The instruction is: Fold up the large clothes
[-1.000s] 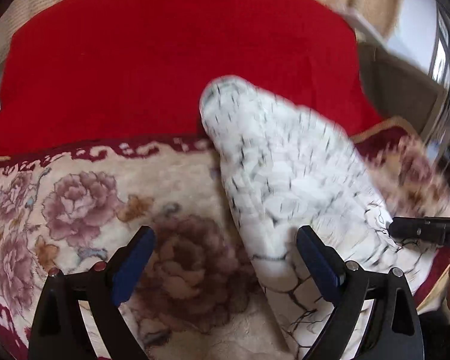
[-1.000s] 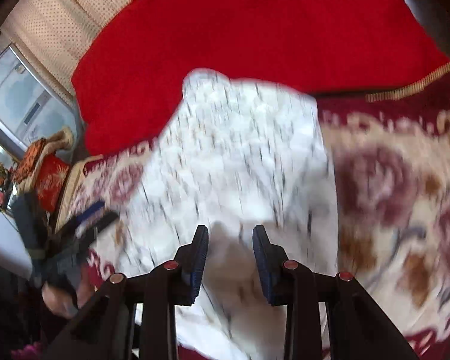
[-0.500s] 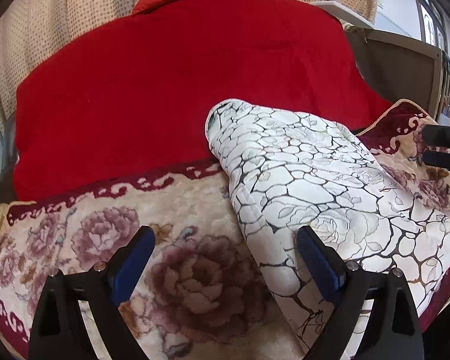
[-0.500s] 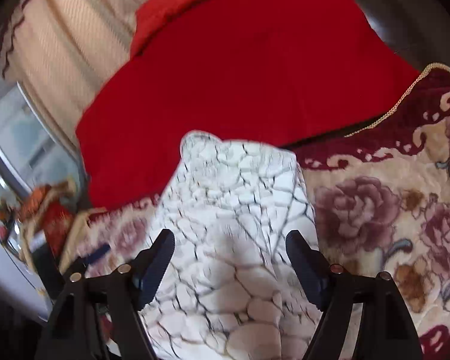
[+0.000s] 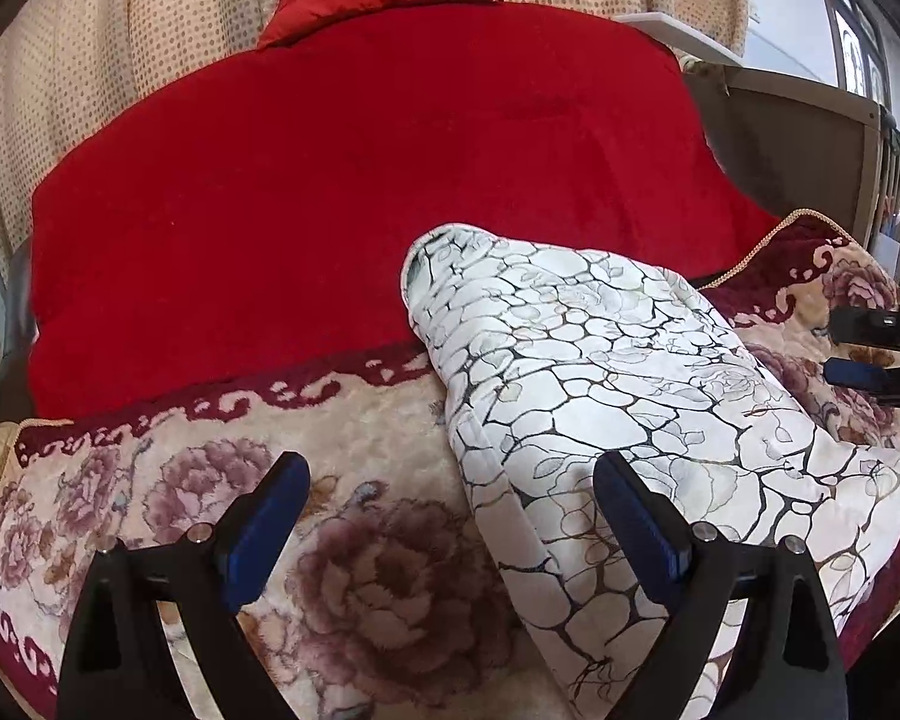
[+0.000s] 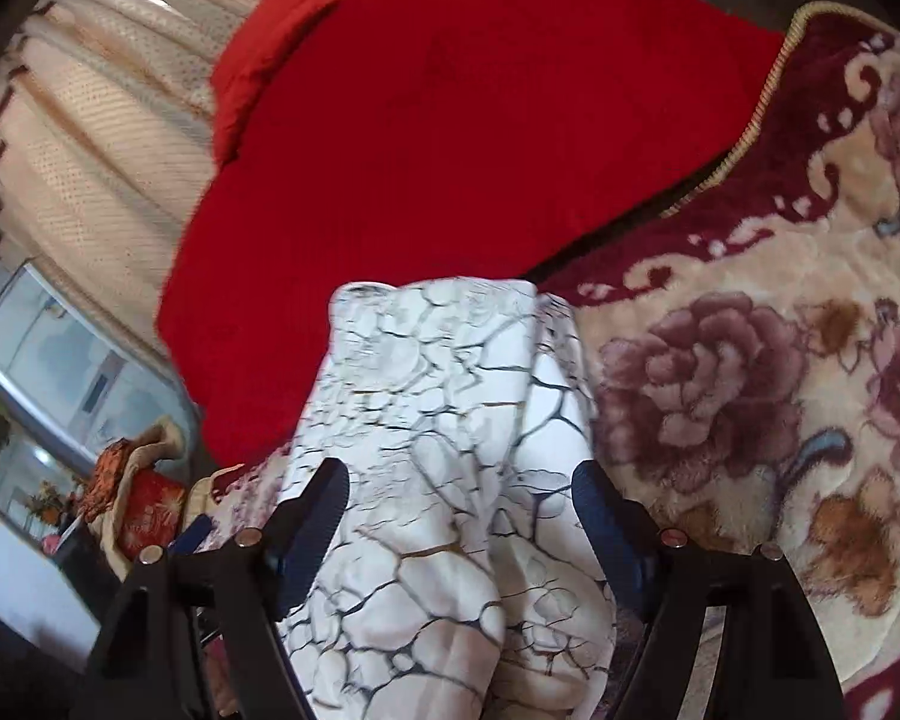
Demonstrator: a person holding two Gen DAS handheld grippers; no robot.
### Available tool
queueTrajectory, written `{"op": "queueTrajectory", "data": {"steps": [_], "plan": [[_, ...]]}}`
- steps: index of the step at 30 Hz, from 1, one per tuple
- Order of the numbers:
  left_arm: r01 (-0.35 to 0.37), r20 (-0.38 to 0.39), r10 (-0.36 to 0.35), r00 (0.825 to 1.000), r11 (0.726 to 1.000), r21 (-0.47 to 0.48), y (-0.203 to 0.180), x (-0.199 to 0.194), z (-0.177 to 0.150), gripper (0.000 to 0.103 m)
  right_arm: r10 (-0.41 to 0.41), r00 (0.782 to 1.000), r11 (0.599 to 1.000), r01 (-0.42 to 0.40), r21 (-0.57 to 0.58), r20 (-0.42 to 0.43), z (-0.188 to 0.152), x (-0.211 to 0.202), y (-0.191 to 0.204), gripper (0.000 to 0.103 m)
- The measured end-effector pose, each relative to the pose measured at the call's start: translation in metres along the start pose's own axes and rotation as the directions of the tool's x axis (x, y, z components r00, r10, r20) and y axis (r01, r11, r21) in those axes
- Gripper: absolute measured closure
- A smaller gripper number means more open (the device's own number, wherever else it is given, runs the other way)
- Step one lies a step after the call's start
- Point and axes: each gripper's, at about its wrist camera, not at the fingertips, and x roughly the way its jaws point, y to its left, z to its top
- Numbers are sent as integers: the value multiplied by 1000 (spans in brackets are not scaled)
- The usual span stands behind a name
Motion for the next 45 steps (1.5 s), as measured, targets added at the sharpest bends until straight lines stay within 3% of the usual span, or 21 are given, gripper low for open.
{"op": "queueTrajectory", "data": {"steps": [4, 6, 9, 10, 12, 14, 16, 21, 24, 28, 30, 31, 34, 38, 41, 45], "plan": [[68, -57, -70, 996, 997, -46, 2, 13, -3, 8, 87, 996, 995, -88, -42, -32, -5, -1, 9, 23], [91, -113, -95, 989, 995, -36, -2, 26, -8, 7, 99, 991, 994, -102, -32, -89, -10, 13, 9, 23], [103, -126, -109, 986, 993, -50, -5, 31, -10, 7, 32, 966, 999, -38, -19, -255, -24, 55, 5, 23], [103, -127, -108, 986, 994, -44, -5, 29, -8, 7, 4, 962, 999, -15, -39, -272, -27, 61, 6, 23], [108, -123, -112, 986, 993, -36, -5, 25, -5, 7, -16, 969, 996, -7, -92, -247, -26, 57, 16, 23], [138, -123, -144, 982, 989, -60, 1, 23, -3, 7, 33, 982, 994, -51, -94, -185, -20, 42, 19, 23], [163, -134, -175, 975, 982, -97, 9, 23, -1, 7, 58, 991, 995, -67, -74, -118, -12, 28, 14, 23], [168, -154, -195, 969, 971, -172, 30, 27, 3, 7, 73, 994, 996, -69, 50, -77, 2, 21, -17, 23], [252, -177, -296, 939, 939, -234, 39, 31, 3, 7, 81, 993, 992, -72, 106, -88, 6, 28, -34, 23], [388, -216, -478, 851, 851, -354, 42, 48, -2, 7, 115, 983, 981, -90, 174, -143, 8, 43, -51, 23], [419, -233, -527, 817, 821, -388, 39, 57, -6, 7, 116, 981, 977, -84, 194, -158, 7, 51, -54, 23], [423, -242, -536, 809, 816, -394, 37, 60, -6, 7, 123, 978, 976, -89, 197, -167, 7, 56, -55, 23], [423, -263, -540, 799, 817, -392, 27, 67, -8, 7, 143, 968, 975, -102, 200, -206, 5, 74, -57, 23], [453, -290, -562, 774, 813, -365, 9, 75, -8, 7, 224, 933, 958, -157, 239, -282, 1, 101, -58, 22], [451, -300, -554, 777, 821, -350, 3, 78, -7, 6, 278, 912, 944, -202, 260, -301, 0, 114, -59, 20], [464, -279, -579, 766, 799, -383, 5, 81, -7, 6, 354, 873, 925, -275, 261, -335, -1, 128, -49, 14]]}}
